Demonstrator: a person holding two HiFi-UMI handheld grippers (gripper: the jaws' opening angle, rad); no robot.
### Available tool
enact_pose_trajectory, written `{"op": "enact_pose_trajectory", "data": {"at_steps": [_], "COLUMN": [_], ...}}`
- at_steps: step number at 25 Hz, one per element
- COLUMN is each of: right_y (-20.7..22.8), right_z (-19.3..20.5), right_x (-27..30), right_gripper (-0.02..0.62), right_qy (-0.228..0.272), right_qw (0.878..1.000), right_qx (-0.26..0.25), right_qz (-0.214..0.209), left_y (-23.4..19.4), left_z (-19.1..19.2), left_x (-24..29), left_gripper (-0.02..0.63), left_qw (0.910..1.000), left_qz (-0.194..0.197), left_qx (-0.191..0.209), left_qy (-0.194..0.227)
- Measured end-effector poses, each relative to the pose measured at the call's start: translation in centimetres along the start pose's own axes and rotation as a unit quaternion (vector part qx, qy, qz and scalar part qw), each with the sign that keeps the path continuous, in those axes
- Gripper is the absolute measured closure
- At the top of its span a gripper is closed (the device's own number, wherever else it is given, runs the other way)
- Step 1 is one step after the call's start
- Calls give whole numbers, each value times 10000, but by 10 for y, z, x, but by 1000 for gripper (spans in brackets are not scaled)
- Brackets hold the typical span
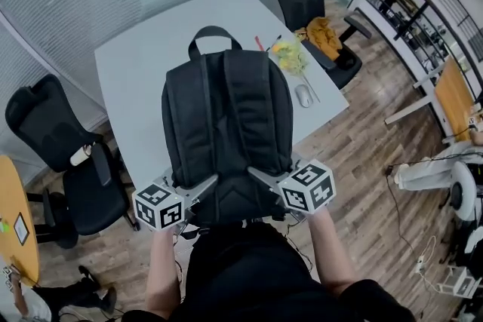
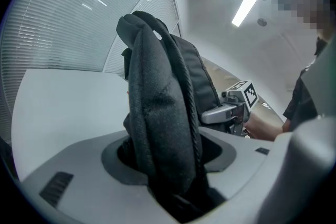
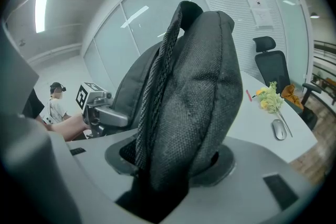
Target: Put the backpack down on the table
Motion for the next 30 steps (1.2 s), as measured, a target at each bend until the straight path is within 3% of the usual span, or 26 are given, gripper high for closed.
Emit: {"op": "enact_pose_trajectory", "data": {"at_steps": [16, 30], "right_y": [-3, 27], "right_z": [-12, -35], "right_x": [28, 39], "right_gripper": [370, 371], "right_qy": [-36, -187], "right_qw": [9994, 9994], "right_qx": [203, 191], "right_qz": [282, 235], "left_y": [-40, -59], "left_z": [-12, -32], "left_x": [-1, 20], "left_gripper": [362, 362], "left_qw": [9995, 9995], "left_qz": [302, 288], "left_qx": [25, -129], "left_qy": [-108, -62]}}
Point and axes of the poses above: the fingertips, and each gripper's own axes: x forward along the fingers, y to its right, z out of its underside, the point moved 10 cm from there along -x, backward along the fingers, and after that the axes turned 3 degrees about -x, right-handed, at the moved point
